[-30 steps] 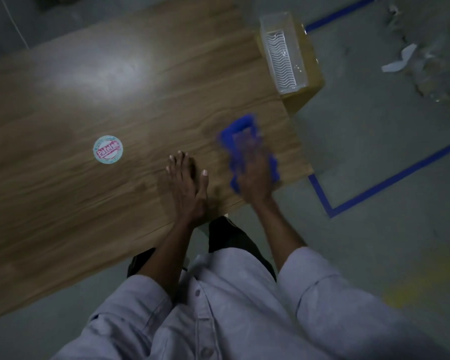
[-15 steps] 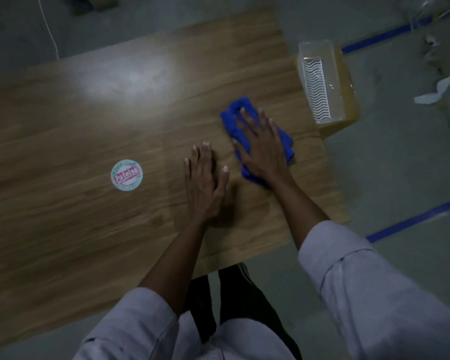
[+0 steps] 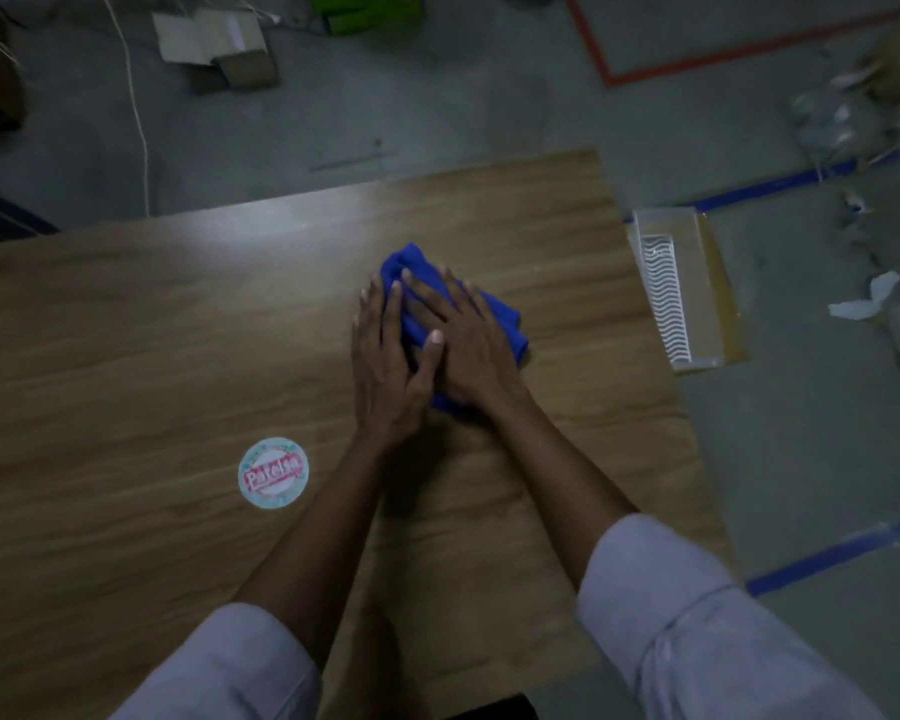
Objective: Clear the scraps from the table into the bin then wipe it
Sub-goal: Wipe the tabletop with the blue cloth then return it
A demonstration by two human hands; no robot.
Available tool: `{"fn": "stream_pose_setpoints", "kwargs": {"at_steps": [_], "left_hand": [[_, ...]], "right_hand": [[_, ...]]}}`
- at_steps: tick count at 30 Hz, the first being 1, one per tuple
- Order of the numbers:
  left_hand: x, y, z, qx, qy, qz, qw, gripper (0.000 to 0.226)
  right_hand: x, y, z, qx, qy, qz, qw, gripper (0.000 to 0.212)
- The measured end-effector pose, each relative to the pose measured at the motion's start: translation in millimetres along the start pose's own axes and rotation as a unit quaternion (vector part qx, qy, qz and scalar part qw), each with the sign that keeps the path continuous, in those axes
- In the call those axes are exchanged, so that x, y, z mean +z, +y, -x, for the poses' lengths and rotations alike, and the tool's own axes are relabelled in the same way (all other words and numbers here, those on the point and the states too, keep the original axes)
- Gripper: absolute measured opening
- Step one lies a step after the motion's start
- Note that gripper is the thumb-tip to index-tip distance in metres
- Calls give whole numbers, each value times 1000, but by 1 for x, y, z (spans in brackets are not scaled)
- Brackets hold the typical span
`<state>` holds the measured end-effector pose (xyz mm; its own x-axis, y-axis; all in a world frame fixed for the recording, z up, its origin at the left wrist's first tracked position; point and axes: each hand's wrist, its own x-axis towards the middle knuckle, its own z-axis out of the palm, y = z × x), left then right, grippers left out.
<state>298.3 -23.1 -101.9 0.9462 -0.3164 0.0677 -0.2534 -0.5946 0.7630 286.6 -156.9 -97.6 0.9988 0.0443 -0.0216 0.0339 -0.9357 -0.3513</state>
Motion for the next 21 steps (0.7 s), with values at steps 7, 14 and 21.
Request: {"fn": "stream_pose_setpoints", "kwargs": {"at_steps": [7, 14, 21], "left_hand": [[35, 17, -74, 44, -30, -51, 997, 75], [44, 35, -99, 16, 5, 34, 999, 64], [45, 17, -119, -18, 102, -29, 994, 47]], "right_hand": [[-32, 107, -87, 150, 93, -7, 984, 65], [-72, 95, -98, 175, 288, -130, 932, 55], [-28, 97, -103, 49, 82, -17, 995, 62]]}}
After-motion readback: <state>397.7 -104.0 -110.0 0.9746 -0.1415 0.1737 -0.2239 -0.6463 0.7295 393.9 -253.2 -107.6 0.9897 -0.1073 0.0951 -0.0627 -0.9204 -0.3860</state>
